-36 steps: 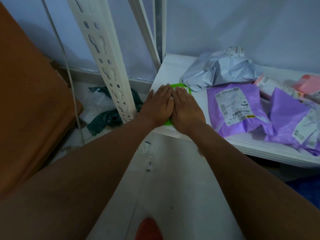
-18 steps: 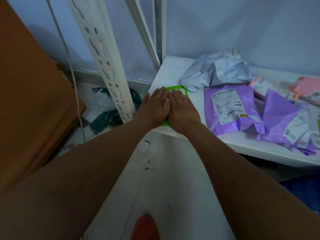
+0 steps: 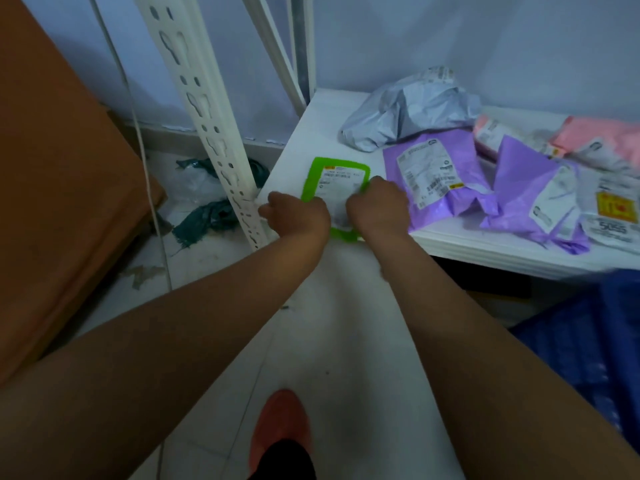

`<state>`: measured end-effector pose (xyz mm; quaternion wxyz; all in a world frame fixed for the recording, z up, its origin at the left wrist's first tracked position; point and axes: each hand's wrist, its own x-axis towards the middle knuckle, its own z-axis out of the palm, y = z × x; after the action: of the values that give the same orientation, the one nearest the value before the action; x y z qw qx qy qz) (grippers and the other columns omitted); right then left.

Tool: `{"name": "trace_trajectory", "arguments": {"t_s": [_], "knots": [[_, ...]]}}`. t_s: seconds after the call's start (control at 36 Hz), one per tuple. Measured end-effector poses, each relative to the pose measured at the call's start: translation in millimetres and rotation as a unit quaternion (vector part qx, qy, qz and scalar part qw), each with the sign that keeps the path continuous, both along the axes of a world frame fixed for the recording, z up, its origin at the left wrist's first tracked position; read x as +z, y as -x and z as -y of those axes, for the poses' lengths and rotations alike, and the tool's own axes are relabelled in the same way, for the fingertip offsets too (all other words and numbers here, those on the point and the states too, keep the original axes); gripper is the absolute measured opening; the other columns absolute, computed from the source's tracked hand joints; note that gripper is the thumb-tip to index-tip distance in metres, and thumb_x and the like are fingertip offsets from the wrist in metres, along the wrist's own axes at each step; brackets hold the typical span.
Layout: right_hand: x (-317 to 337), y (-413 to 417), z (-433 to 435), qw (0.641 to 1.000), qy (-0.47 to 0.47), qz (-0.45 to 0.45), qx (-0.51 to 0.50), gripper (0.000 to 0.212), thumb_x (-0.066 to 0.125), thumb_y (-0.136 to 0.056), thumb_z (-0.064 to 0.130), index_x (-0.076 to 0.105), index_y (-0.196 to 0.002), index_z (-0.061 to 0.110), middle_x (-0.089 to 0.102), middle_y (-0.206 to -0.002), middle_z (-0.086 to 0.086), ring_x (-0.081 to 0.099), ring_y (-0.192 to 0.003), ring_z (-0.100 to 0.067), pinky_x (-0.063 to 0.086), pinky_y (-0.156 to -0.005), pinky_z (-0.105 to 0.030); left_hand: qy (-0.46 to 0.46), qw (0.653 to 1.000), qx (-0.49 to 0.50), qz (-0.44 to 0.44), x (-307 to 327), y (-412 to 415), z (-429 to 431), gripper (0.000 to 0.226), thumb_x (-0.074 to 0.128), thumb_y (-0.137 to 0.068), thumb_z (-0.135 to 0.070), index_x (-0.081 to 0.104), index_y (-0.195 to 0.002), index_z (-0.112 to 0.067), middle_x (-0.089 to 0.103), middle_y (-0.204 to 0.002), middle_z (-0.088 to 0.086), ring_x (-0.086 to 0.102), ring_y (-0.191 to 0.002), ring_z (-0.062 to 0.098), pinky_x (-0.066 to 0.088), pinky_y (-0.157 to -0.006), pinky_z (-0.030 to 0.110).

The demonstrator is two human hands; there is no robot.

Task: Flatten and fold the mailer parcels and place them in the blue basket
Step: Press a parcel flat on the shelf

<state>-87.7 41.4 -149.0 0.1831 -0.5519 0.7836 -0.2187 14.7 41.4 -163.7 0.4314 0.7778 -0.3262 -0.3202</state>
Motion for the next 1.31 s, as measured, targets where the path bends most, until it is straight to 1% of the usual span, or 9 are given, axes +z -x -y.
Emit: {"name": "trace_trajectory", "arguments": {"t_s": [0.11, 0.25, 0.39, 0.5, 0.61, 0.72, 0.97, 1.14, 1.31], "knots": [[4.6, 1.0, -12.0, 0.991, -0.014, 0.128, -0.038, 0.027, 0.053, -0.089, 0.02, 0.061, -0.111, 0.008, 0.062, -0.124, -0.014, 0.057, -0.118, -0.034, 0.042, -0.083, -0.03, -0.025, 0.99, 0.001, -0.135, 0.0, -9.1, -6.9, 0.033, 0.066, -0.087, -0.011, 0.064, -0.119, -0.004, 0.066, -0.118, 0.009, 0.064, -0.093, 0.024, 0.057, -0.086, 0.034], [10.9, 7.1, -25.3, 0.966, -0.023, 0.246, -0.074, 0.032, 0.059, -0.09, 0.017, 0.061, -0.117, 0.001, 0.064, -0.124, -0.013, 0.06, -0.114, -0.031, 0.04, -0.079, -0.026, -0.087, 0.966, -0.064, -0.236, 10.7, -30.0, -34.5, 0.023, 0.071, -0.088, -0.014, 0.06, -0.109, -0.011, 0.066, -0.097, 0.009, 0.064, -0.076, 0.02, 0.052, -0.055, 0.027], [30.6, 12.9, -47.5, 0.942, -0.055, 0.325, -0.057, 0.04, 0.074, -0.083, 0.015, 0.062, -0.118, -0.001, 0.065, -0.12, -0.011, 0.063, -0.11, -0.027, 0.049, -0.084, -0.025, -0.15, 0.928, -0.18, -0.289, 25.2, -41.8, -67.4, 0.018, 0.063, -0.095, -0.014, 0.061, -0.112, -0.012, 0.067, -0.104, 0.009, 0.064, -0.087, 0.02, 0.056, -0.075, 0.035], [56.8, 23.3, -75.3, 0.942, -0.041, 0.333, -0.011, 0.032, 0.08, -0.079, 0.011, 0.064, -0.104, 0.0, 0.062, -0.101, -0.009, 0.061, -0.097, -0.019, 0.05, -0.077, -0.028, -0.116, 0.922, -0.241, -0.279, 57.2, -46.7, -86.2, 0.028, 0.062, -0.094, -0.006, 0.061, -0.122, -0.008, 0.069, -0.115, 0.013, 0.068, -0.096, 0.024, 0.059, -0.076, 0.037], [95.3, 46.8, -102.5, 0.945, 0.007, 0.326, 0.013, 0.022, 0.081, -0.076, 0.011, 0.06, -0.073, 0.01, 0.067, -0.093, -0.009, 0.066, -0.096, -0.024, 0.054, -0.09, -0.035, -0.068, 0.929, -0.276, -0.238, 105.4, -34.9, -100.0, 0.033, 0.066, -0.093, -0.009, 0.06, -0.126, -0.009, 0.071, -0.113, 0.009, 0.07, -0.092, 0.022, 0.062, -0.069, 0.033], [123.8, 87.8, -123.4, 0.919, 0.019, 0.395, -0.006, 0.03, 0.086, -0.062, 0.007, 0.068, -0.087, 0.006, 0.073, -0.099, -0.016, 0.072, -0.09, -0.03, 0.06, -0.083, -0.048, -0.049, 0.922, -0.308, -0.23, 147.9, -1.1, -118.2, 0.016, 0.06, -0.098, -0.017, 0.061, -0.113, -0.014, 0.071, -0.098, 0.004, 0.07, -0.078, 0.017, 0.06, -0.07, 0.032], [174.7, 202.6, -188.1, 0.918, -0.001, 0.396, -0.03, 0.026, 0.074, -0.074, -0.011, 0.068, -0.097, -0.003, 0.074, -0.09, -0.016, 0.073, -0.081, -0.033, 0.06, -0.08, -0.051, -0.037, 0.889, -0.396, -0.225, 176.6, 108.6, -154.0, 0.006, 0.062, -0.096, -0.012, 0.065, -0.101, -0.014, 0.072, -0.092, 0.001, 0.07, -0.079, 0.016, 0.06, -0.074, 0.031], [160.3, 292.4, -228.5, 0.938, -0.045, 0.342, -0.034, 0.019, 0.072, -0.081, -0.008, 0.063, -0.097, -0.002, 0.073, -0.098, -0.018, 0.072, -0.081, -0.029, 0.058, -0.059, -0.035, -0.075, 0.87, -0.445, -0.199, 152.5, 189.3, -171.7, 0.008, 0.067, -0.091, -0.01, 0.067, -0.099, -0.011, 0.073, -0.095, 0.005, 0.07, -0.081, 0.016, 0.058, -0.067, 0.028], [121.0, 364.3, -266.6, 0.942, -0.074, 0.319, -0.074, 0.02, 0.074, -0.08, -0.009, 0.059, -0.091, -0.002, 0.071, -0.096, -0.02, 0.07, -0.083, -0.032, 0.061, -0.07, -0.044, -0.129, 0.843, -0.482, -0.2, 106.1, 266.4, -186.8, 0.012, 0.071, -0.09, -0.013, 0.066, -0.101, -0.013, 0.074, -0.095, 0.004, 0.069, -0.076, 0.013, 0.055, -0.06, 0.022]]}}
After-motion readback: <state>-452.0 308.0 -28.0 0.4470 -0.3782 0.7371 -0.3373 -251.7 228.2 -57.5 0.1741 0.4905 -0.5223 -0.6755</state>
